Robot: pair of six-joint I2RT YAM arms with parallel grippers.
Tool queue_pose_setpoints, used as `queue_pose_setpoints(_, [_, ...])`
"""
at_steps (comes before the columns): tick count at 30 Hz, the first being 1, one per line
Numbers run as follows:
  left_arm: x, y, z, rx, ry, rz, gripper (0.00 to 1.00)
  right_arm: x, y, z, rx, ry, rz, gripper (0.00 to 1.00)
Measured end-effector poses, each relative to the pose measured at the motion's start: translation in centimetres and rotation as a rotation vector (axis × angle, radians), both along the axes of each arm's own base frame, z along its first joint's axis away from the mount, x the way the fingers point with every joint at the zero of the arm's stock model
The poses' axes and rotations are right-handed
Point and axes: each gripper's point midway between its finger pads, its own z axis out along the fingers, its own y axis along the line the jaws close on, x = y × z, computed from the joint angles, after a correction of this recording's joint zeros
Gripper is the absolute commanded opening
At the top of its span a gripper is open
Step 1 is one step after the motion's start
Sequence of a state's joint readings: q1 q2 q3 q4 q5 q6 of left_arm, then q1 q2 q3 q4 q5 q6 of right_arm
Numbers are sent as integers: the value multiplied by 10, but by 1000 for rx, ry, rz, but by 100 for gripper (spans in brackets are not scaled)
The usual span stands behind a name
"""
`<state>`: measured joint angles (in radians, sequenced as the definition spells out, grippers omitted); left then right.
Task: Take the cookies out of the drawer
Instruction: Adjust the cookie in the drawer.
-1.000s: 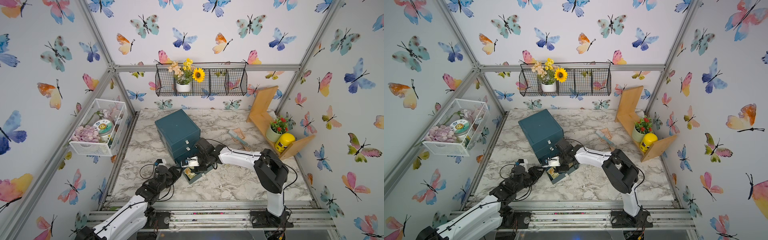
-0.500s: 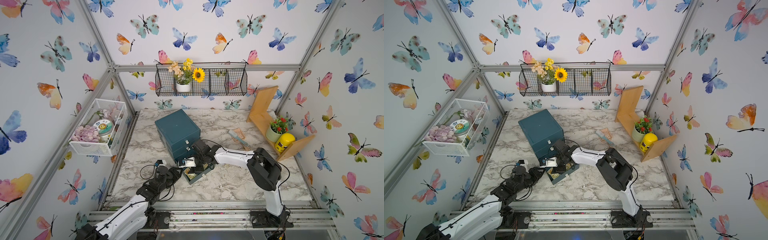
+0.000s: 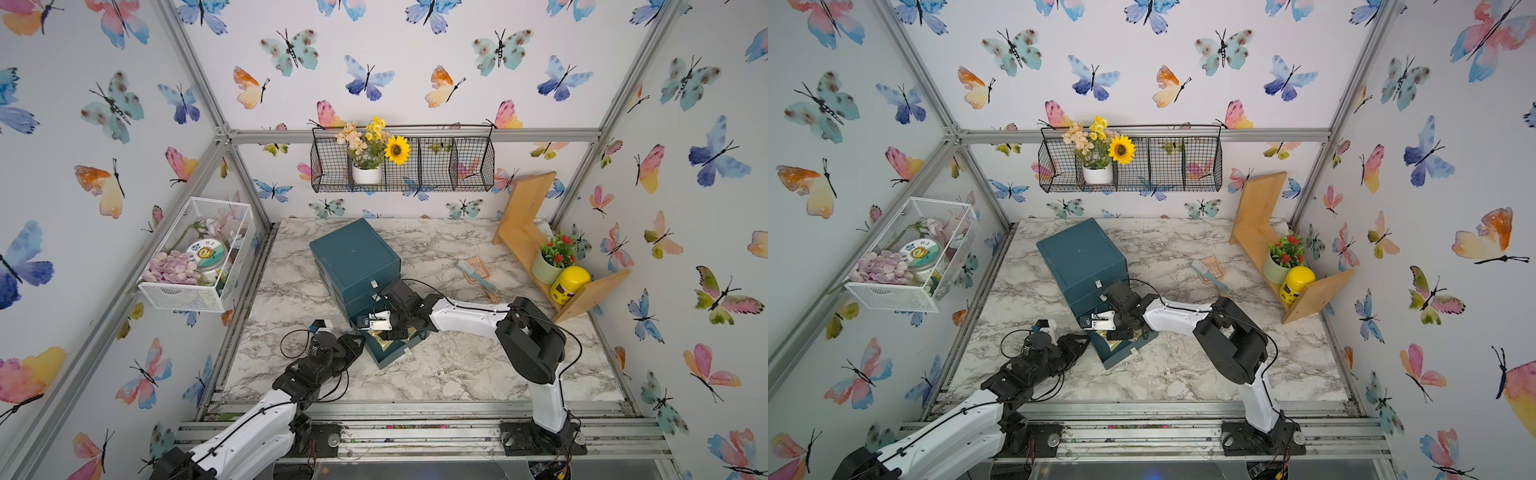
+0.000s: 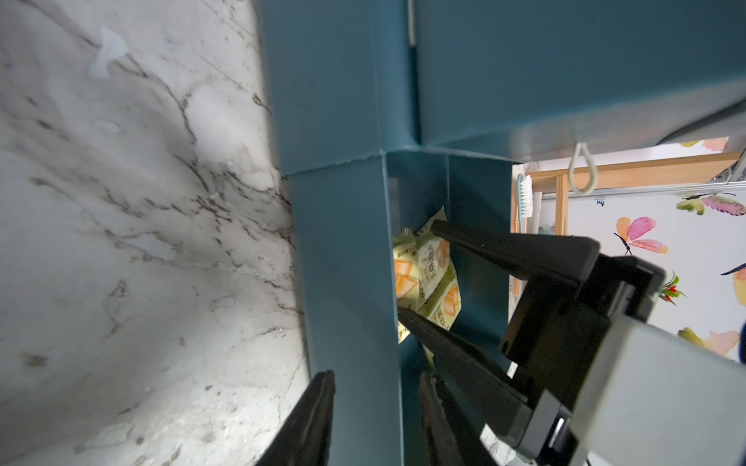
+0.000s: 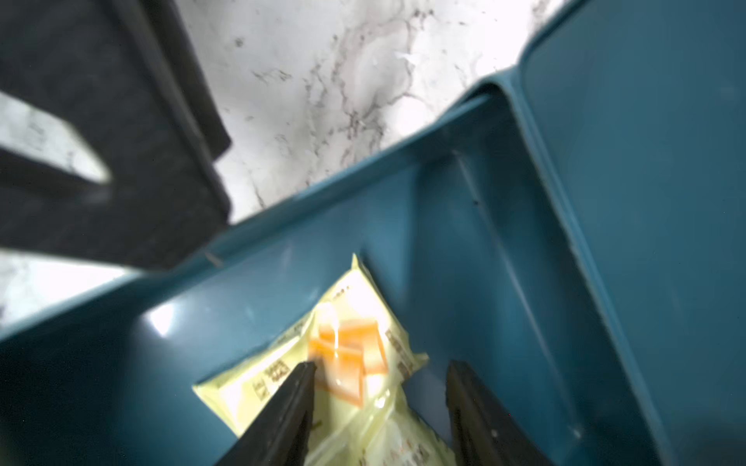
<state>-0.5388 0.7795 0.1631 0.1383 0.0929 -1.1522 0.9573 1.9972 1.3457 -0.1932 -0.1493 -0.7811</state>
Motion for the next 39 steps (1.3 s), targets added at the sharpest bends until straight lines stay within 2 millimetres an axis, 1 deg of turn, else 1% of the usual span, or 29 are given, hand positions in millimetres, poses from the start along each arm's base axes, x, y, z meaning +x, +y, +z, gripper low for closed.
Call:
queue_pose_setpoints(2, [0,0,1,-3,-6,0,41,0,-2,12,30,11,-42,57])
queue_pose_setpoints(6, [0,0,5,-12,-20,1,42,-3,-2,53,165,67,-175,56])
queue_pose_setpoints(8, [0,0,8,-17,-29,1,42,-8,1,71,237,120,-254,56])
queue_pose_setpoints(10, [0,0,11,-23,-37,2,42,-16,5,78,275,175,-328,56])
queue_pose_setpoints(12, [0,0,13,-29,-44,3,43,-25,10,74,283,230,-401,57])
queue_pose_setpoints(15, [-1,1,15,-36,-46,8,43,-34,13,54,237,305,-523,59])
queue_pose_setpoints(17, [-1,2,14,-32,-42,14,43,-37,11,42,209,332,-586,60])
queue_pose_setpoints(20, [-1,3,14,-34,-39,16,43,-35,2,28,176,352,-677,61])
queue_pose_setpoints(24, [-2,3,13,-36,-35,19,43,-30,-3,22,170,361,-746,62])
queue_pose_setpoints(27, [-1,4,13,-36,-34,26,43,-26,1,17,165,364,-773,63])
queue_pose_setpoints(32, [-2,6,10,-34,-27,36,43,-20,9,2,137,366,-794,64])
queue_pose_setpoints(39, [-2,7,8,-35,-17,51,44,-14,9,-11,94,347,-822,64])
